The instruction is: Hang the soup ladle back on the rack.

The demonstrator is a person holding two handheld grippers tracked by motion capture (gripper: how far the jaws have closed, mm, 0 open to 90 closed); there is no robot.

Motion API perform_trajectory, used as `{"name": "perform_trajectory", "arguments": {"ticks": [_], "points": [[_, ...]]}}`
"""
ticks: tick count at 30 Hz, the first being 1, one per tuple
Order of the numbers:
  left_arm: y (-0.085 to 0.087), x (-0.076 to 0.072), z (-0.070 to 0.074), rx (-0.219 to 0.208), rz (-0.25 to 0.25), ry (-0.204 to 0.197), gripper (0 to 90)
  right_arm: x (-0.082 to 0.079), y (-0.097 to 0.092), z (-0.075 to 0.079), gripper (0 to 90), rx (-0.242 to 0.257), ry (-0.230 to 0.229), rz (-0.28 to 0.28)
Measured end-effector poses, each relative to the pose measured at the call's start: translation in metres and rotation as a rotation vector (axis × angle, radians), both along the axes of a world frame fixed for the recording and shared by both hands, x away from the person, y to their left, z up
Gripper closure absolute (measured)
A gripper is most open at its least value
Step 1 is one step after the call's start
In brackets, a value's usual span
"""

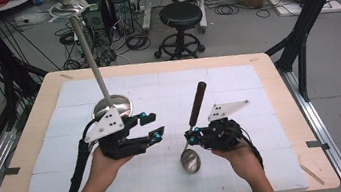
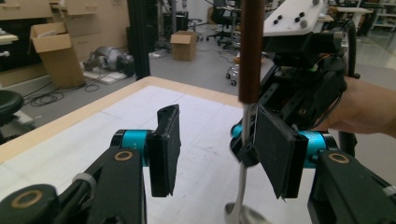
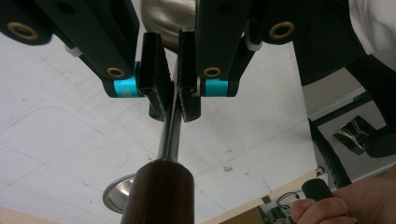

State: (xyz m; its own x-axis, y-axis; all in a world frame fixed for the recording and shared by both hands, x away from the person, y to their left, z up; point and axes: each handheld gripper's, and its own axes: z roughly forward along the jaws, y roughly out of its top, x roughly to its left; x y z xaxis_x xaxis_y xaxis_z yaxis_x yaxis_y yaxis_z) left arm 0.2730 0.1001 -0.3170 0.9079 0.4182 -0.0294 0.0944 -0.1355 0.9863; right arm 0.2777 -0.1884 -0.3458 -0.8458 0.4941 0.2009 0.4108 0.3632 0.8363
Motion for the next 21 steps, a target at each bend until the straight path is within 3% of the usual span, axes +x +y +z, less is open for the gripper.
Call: {"name": "perform_trajectory", "arguments": {"ticks": [10, 21], "points": [[-0.038, 0.007, -0.001, 0.027, -0.005, 0.022, 47.9, 0.002, 0.009, 0.003, 83.9, 0.002, 0.006, 0.009], [-0.056, 0.009, 0.000, 0.041, -0.003, 0.032, 53.5, 0.004, 0.017, 0.005, 83.8, -0.015, 0.015, 0.006]]}}
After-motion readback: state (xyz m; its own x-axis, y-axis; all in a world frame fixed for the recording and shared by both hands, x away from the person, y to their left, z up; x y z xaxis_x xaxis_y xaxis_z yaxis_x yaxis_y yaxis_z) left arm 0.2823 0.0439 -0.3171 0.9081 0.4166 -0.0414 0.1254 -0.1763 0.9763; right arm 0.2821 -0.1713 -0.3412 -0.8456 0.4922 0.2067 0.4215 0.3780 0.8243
